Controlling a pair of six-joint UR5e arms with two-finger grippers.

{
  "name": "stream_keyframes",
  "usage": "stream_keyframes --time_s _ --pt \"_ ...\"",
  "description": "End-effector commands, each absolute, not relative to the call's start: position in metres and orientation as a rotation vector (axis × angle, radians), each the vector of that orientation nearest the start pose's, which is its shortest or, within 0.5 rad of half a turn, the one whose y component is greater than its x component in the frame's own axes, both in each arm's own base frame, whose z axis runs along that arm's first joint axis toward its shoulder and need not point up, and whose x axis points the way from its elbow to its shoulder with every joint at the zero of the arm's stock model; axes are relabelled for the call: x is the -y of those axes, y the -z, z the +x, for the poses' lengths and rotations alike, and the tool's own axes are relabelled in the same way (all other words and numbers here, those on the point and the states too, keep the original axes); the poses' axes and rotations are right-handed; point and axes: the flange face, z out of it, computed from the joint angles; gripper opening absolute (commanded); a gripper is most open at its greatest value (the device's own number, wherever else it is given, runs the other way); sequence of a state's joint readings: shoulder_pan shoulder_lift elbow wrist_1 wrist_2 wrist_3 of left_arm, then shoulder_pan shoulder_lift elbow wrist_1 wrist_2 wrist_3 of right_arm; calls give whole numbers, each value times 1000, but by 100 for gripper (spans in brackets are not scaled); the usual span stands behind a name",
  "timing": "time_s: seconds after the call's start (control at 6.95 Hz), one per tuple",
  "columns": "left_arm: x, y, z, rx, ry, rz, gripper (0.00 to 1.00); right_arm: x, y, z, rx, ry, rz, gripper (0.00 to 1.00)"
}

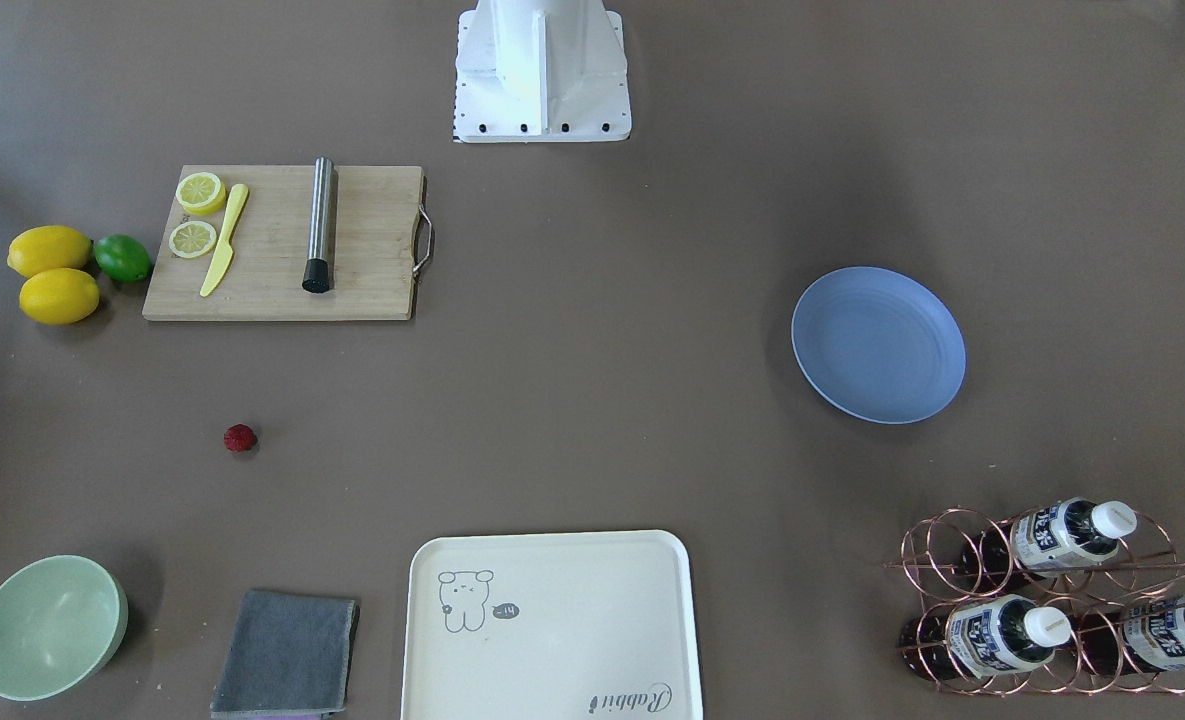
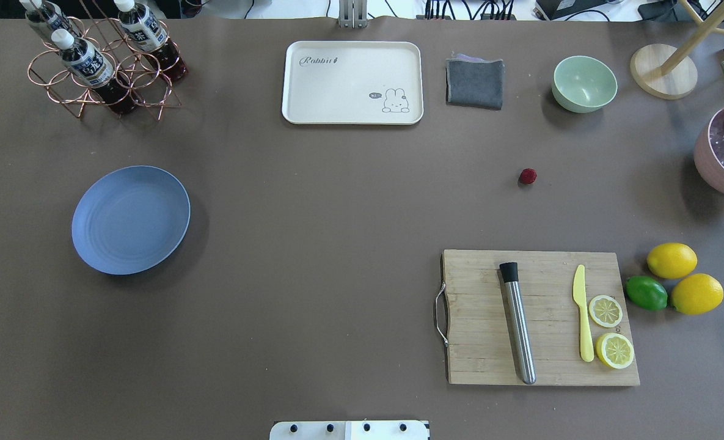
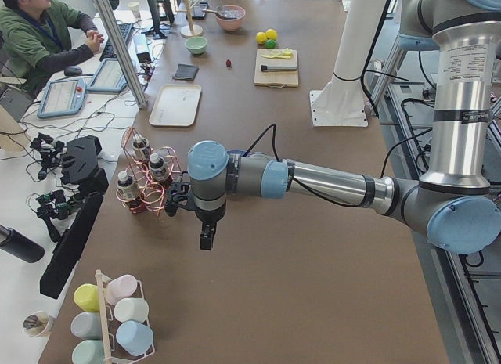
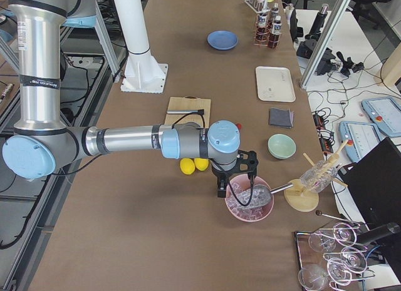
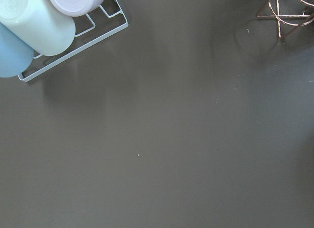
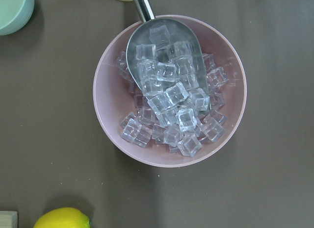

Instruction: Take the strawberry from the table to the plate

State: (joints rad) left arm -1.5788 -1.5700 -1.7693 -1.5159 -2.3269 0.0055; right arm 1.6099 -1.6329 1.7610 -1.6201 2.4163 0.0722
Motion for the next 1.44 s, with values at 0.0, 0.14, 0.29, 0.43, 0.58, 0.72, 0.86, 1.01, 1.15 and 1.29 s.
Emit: stream_keyframes --time_s 0.0,0.14,0.29,0.43,0.58,0.72,0.86,1.01,1.15,1.29 --pt "521 -528 -27 -765 -180 244 98 484 -576 50 853 -6 71 100" --pt "539 -494 -9 -771 -255 346 98 488 -570 46 854 7 77 100" --pt "553 -472 43 -773 -390 442 98 491 -563 46 854 11 91 100" --pt "559 -461 69 -715 -440 553 98 499 -552 44 861 25 109 100" --pt "557 -455 109 -742 -402 525 97 507 -538 33 891 54 122 100" --pt "556 -443 140 -798 -347 488 97 523 -520 22 895 88 145 100" --pt "542 -440 191 -860 -304 439 97 537 -505 7 898 92 145 100" --pt "533 -442 218 -931 -188 400 97 544 -494 5 899 108 190 100" --pt "522 -462 234 -975 -142 425 98 541 -501 5 910 102 216 100" --pt "514 -504 242 -1000 -140 449 98 546 -511 1 920 83 236 100"
